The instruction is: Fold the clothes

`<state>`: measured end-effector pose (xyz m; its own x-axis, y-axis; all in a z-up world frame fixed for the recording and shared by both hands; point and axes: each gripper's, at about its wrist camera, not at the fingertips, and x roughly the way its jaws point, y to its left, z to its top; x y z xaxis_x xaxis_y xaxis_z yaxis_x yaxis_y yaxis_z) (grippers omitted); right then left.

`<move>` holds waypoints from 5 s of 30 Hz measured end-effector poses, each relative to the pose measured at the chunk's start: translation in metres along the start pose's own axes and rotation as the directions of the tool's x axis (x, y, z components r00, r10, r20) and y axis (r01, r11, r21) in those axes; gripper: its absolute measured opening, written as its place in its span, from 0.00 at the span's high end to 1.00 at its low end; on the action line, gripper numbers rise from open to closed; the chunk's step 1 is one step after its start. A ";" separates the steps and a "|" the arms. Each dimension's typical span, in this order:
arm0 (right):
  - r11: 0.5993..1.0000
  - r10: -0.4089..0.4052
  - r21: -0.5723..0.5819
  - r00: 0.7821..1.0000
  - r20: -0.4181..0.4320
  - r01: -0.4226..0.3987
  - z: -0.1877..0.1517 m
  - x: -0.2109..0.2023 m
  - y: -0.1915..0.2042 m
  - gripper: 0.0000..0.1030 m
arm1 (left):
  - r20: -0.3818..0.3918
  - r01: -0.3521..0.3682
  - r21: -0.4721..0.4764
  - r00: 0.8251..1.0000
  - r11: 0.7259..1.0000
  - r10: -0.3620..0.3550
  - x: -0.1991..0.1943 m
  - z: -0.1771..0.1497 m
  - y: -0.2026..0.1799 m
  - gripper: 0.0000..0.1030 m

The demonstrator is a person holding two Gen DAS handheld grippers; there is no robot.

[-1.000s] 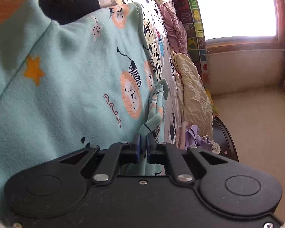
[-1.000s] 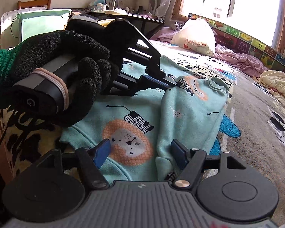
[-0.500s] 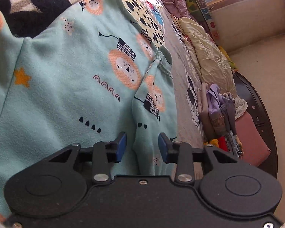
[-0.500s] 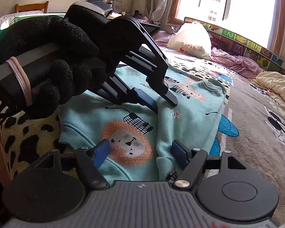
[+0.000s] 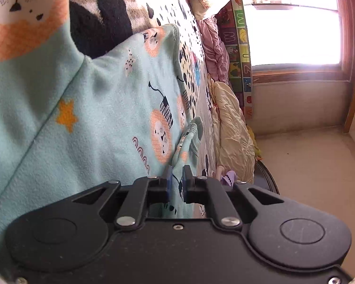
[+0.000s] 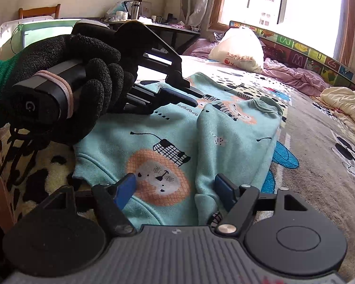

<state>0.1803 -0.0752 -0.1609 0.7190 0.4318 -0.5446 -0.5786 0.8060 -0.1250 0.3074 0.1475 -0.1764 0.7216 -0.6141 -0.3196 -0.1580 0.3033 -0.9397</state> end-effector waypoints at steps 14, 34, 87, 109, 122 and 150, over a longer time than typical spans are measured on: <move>0.998 -0.042 -0.037 0.999 0.028 0.043 -0.003 -0.008 0.011 0.28 | -0.122 -0.091 0.146 0.986 0.985 0.110 0.027 -0.025 -0.006 0.90; 0.993 -0.064 -0.097 0.998 0.009 0.065 -0.012 -0.027 0.022 0.21 | 0.133 -0.134 0.317 0.987 0.939 0.096 0.005 -0.019 -0.040 0.93; 0.976 0.152 0.152 0.988 0.035 -0.156 0.075 0.045 0.094 0.81 | 0.562 -0.280 0.441 0.827 0.853 -0.019 -0.173 0.050 -0.027 0.94; 0.418 -0.130 0.903 0.977 0.169 -0.100 -0.098 -0.085 -0.117 0.61 | -0.093 0.042 0.935 0.988 0.353 0.127 0.039 -0.146 -0.119 0.74; 0.237 0.015 0.945 0.974 0.227 -0.224 -0.070 -0.012 -0.139 0.22 | 0.147 -0.095 0.780 0.989 0.619 -0.033 -0.144 -0.032 -0.051 0.44; 0.271 -0.014 0.942 0.978 0.210 -0.198 -0.059 0.020 -0.145 0.55 | 0.081 -0.081 0.997 0.980 -0.002 0.183 -0.118 -0.097 -0.026 0.63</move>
<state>0.2557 -0.2071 -0.2032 0.7915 0.4962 -0.3568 0.0632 0.5142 0.8554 0.1604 0.1415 -0.1262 0.7323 -0.4875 -0.4754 0.6133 0.7756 0.1495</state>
